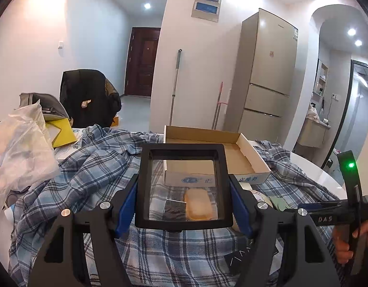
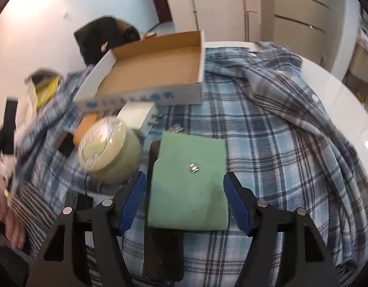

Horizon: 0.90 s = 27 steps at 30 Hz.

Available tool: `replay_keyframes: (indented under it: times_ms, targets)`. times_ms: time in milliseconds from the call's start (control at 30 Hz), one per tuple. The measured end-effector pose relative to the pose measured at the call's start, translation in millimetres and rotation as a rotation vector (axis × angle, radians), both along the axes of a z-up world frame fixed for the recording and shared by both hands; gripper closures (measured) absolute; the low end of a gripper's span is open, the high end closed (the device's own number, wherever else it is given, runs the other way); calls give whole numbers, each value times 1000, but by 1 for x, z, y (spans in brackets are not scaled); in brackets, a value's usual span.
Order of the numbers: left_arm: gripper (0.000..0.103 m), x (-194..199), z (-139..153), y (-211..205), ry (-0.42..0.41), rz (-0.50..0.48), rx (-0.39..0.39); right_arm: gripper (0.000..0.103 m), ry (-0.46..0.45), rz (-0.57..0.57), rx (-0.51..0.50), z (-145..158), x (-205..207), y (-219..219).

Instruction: Organize rigid objects

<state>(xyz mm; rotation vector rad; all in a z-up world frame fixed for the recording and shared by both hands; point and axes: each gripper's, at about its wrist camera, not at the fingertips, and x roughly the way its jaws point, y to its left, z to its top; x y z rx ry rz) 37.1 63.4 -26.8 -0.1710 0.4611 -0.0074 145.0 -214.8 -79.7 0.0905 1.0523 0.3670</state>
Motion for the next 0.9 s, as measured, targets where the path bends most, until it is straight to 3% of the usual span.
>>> replay_keyframes:
  times_ms: [167,600,667,733,900]
  targets:
    - [31,3,-1,4,15,5,-18,36,65,-7,59,-9,10,-9]
    - [31,3,-2,3,20,-7,-16,22,54,64,-36,-13,11,11]
    - [31,2,-1,2,17,-5,-17,22,47,68,-60,-13,10,13]
    - [31,2,-1,0,17,-8,-14,34,31,66,-90,-12,7,17]
    - [31,2,-1,-2,17,-14,-5,36,17,89,-70,-9,4,17]
